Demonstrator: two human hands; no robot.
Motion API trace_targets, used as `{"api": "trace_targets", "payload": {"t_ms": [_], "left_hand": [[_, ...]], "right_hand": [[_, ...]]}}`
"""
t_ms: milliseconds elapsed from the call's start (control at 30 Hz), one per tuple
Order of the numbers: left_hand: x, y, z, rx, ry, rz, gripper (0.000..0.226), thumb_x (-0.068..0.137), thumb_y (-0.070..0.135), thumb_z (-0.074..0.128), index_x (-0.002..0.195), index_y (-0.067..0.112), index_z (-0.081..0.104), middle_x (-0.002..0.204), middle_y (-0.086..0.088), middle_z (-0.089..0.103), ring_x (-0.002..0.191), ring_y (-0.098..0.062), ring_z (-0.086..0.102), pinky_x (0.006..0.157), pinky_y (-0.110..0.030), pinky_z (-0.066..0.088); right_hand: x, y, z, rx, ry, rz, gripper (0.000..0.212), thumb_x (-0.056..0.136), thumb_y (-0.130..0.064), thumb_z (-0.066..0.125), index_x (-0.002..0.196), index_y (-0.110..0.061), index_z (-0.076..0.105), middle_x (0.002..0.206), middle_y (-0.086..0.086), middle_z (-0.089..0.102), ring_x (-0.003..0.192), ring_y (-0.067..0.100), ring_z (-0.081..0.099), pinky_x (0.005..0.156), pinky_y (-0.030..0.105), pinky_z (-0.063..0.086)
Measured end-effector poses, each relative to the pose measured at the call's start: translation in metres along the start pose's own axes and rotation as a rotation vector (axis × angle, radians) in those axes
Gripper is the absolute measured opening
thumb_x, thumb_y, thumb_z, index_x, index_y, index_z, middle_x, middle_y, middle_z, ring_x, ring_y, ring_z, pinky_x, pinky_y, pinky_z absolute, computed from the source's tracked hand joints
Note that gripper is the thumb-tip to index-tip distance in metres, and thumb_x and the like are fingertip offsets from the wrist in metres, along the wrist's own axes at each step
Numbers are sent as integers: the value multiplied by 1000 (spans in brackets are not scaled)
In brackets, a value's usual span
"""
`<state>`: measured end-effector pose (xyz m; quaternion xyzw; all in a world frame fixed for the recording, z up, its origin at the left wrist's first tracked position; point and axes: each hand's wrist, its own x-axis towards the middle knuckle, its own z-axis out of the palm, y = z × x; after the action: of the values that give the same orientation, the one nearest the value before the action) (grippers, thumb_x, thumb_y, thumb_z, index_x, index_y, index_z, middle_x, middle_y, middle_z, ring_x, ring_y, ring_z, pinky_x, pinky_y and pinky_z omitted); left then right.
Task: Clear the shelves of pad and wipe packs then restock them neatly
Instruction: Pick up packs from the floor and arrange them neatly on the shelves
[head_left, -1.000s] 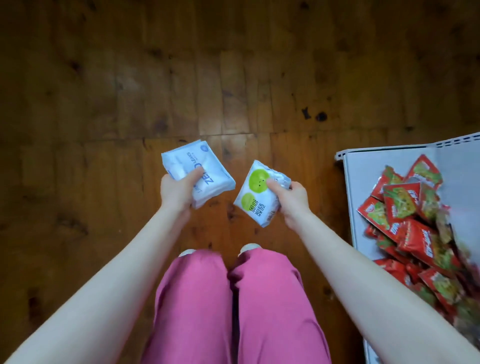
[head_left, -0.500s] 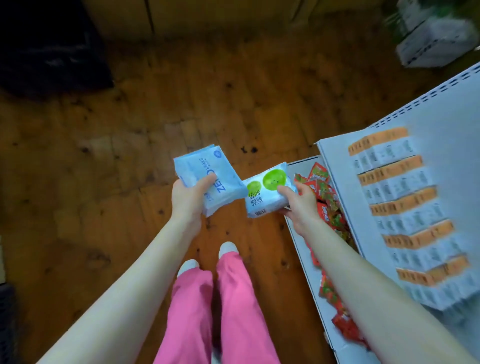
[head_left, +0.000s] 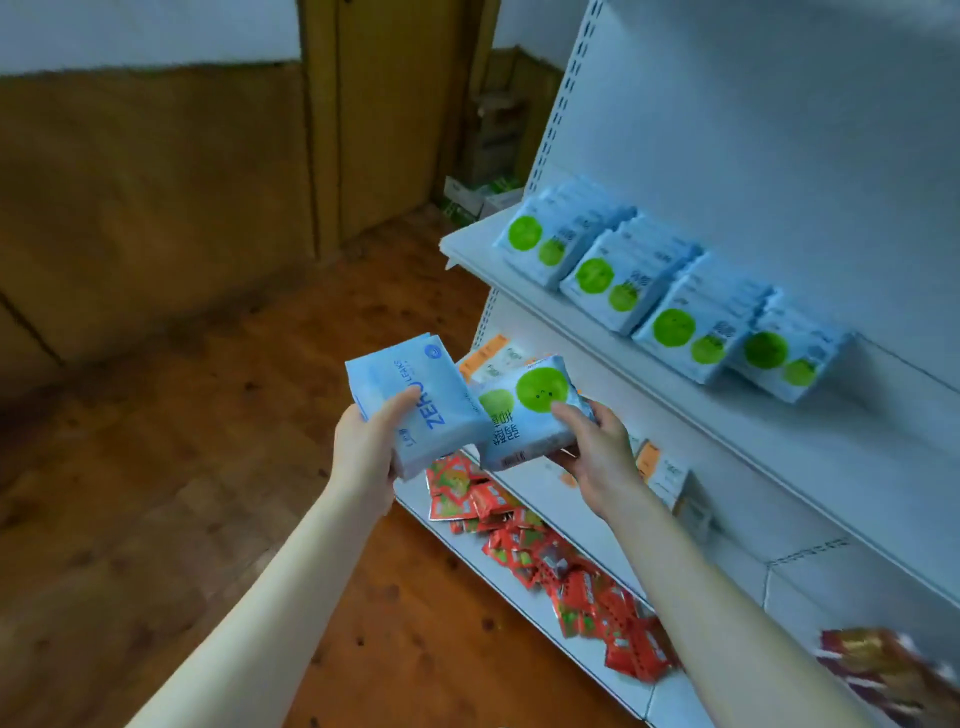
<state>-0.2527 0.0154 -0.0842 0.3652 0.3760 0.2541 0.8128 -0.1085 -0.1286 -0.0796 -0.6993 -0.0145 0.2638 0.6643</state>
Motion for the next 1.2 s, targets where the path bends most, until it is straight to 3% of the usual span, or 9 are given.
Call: {"api": "trace_targets", "payload": {"t_ms": [233,400,500,600,767,900,1000,1100,1200], "left_hand": [[-33,-45,138,37,-199,-21,30,87,14,62,115,4,57,98,-18,71,79,-33,69,65,-45,58],[-52,-98,217,29,-292,-48,13,90,12,57,102,8,60,72,-8,73,58,-23,70,54,-41,59],[-60,-123,252,72,-325,-45,8,91,10,54,97,9,60,68,-7,73,54,-21,69,43,-32,55],[-62,-144,280,153,-334,2,15,89,11,58,102,5,62,78,-12,73,64,-26,70,52,-40,58],[-54,-167,314,285,-378,29,25,78,15,69,100,5,63,85,-17,69,67,-26,67,49,-31,55],[-43,-182,335,417,-450,-16,44,63,28,67,99,4,64,88,-21,70,75,-34,68,63,-45,58],[-29,-196,354,530,-525,-72,35,70,22,73,96,0,63,86,-24,69,75,-38,67,67,-55,56],[-21,-212,377,594,-601,-97,19,84,14,67,97,2,59,85,-21,68,70,-32,66,62,-44,57],[-17,-228,398,650,-721,-136,26,87,30,63,97,7,54,86,-16,66,69,-27,64,59,-37,54]], "right_hand": [[0,-43,-141,159,152,-78,4,91,-14,57,94,-12,57,83,11,64,69,22,63,60,30,53],[6,-56,-240,259,210,-108,11,94,-17,53,89,-9,58,60,4,69,51,16,66,47,26,54],[8,-60,-290,272,250,-87,11,94,-16,52,86,-11,59,64,6,69,52,15,66,49,28,56],[14,-61,-331,281,294,-102,4,91,-9,55,91,-10,59,76,9,66,59,14,67,53,28,57],[22,-56,-375,350,370,-128,12,89,-4,56,99,-9,60,85,11,65,76,21,64,58,28,57],[30,-63,-396,394,450,-180,19,88,-4,57,106,-7,59,95,12,64,88,25,62,61,29,57],[38,-75,-405,438,492,-227,22,89,-5,55,111,-7,57,96,12,63,88,26,62,66,33,57],[45,-88,-407,464,495,-246,16,89,-6,53,104,-10,58,94,11,65,86,25,63,65,33,57],[52,-97,-405,455,472,-259,12,90,-8,53,99,-15,59,89,6,66,82,21,64,60,28,55]]}}
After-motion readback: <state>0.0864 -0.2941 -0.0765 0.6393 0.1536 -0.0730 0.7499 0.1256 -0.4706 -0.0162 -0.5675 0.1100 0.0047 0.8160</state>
